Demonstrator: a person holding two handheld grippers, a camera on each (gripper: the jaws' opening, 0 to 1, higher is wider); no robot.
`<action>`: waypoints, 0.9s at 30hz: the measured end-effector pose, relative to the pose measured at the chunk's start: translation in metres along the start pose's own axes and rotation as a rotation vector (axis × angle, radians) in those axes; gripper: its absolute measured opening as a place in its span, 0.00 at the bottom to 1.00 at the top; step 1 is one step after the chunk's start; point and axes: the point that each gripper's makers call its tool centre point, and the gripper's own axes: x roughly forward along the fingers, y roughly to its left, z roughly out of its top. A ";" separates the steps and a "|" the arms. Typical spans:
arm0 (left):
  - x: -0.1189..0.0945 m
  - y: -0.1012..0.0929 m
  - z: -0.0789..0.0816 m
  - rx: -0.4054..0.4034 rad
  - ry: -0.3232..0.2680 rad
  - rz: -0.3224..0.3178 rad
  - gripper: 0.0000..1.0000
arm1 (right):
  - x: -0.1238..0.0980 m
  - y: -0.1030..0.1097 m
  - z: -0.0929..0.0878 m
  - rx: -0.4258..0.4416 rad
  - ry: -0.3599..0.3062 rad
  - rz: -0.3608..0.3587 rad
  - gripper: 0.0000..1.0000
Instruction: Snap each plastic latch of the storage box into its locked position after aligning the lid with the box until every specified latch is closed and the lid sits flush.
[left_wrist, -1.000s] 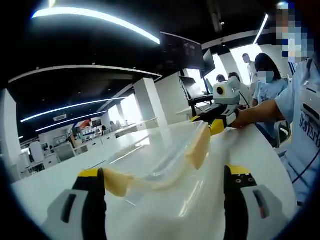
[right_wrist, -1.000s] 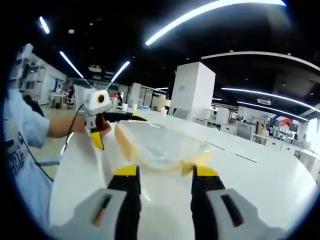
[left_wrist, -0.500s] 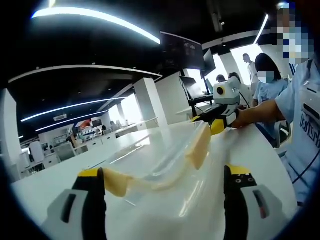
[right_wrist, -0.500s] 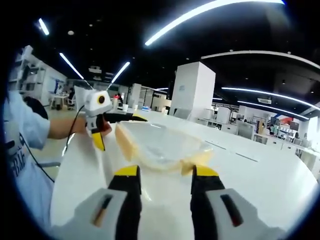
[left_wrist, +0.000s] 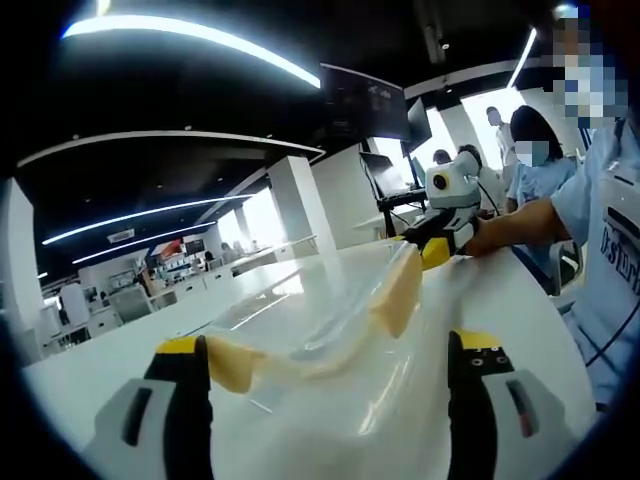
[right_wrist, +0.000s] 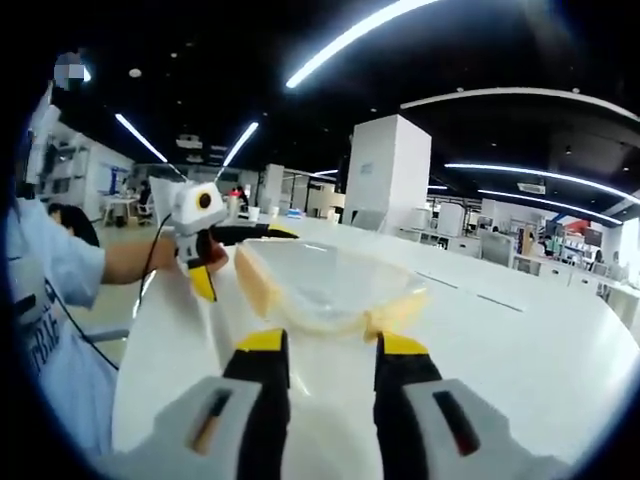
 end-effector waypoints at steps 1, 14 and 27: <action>0.000 0.000 0.000 0.000 0.000 0.000 1.00 | 0.000 0.000 0.000 0.001 -0.001 0.000 0.29; 0.001 -0.001 -0.003 0.029 0.012 0.003 1.00 | -0.001 0.000 -0.002 0.006 0.005 0.007 0.30; 0.000 -0.001 -0.004 0.033 0.012 0.002 1.00 | 0.000 0.001 -0.002 0.002 0.008 0.009 0.32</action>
